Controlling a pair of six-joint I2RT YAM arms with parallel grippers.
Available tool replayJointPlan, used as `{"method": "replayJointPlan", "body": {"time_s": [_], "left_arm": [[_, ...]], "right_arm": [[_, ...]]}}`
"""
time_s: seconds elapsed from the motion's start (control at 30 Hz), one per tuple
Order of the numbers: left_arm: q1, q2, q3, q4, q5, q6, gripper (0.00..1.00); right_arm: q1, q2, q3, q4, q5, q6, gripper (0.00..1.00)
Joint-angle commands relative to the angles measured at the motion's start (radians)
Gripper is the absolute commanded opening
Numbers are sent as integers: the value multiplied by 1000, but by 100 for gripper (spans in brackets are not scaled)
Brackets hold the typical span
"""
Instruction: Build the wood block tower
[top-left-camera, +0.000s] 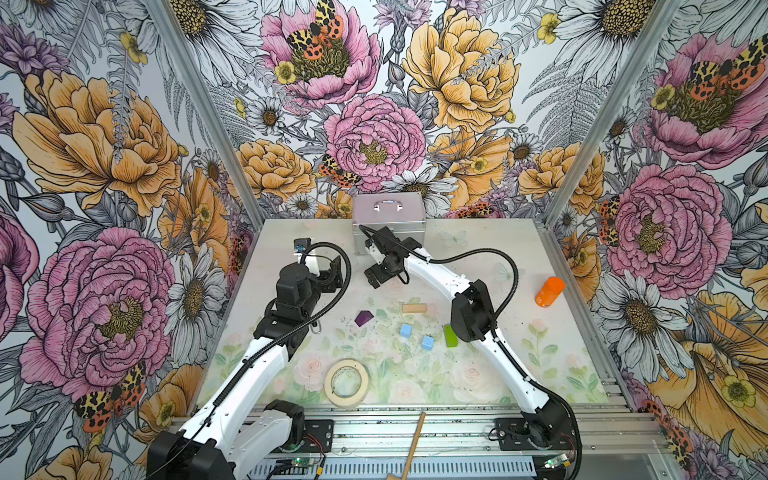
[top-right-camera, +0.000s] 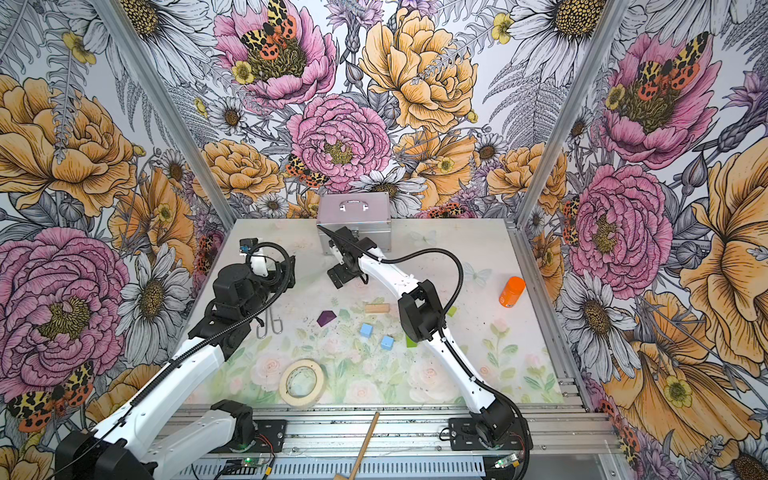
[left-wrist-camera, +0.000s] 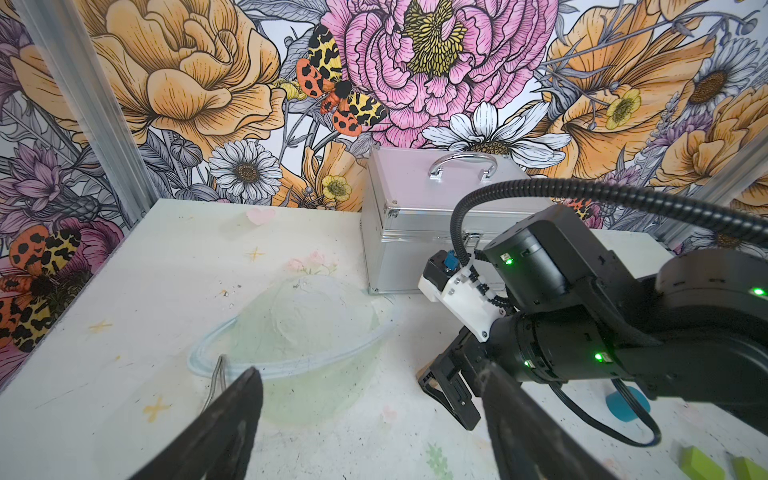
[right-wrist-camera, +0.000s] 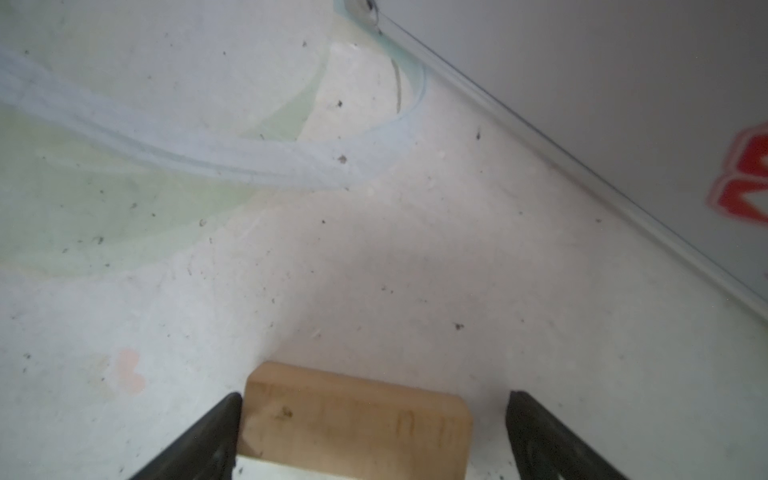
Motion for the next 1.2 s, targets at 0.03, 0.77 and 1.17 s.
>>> {"method": "replayJointPlan", "body": {"time_s": [0.03, 0.77, 1.17], "left_arm": [[6, -4, -12, 12, -23, 14, 84], [3, -21, -18, 12, -21, 12, 84], [-11, -41, -25, 16, -20, 10, 84]], "right_arm": [[9, 33, 32, 4, 11, 22, 98], [21, -166, -233, 4, 77, 197, 0], [1, -404, -607, 131, 134, 414, 0]]}}
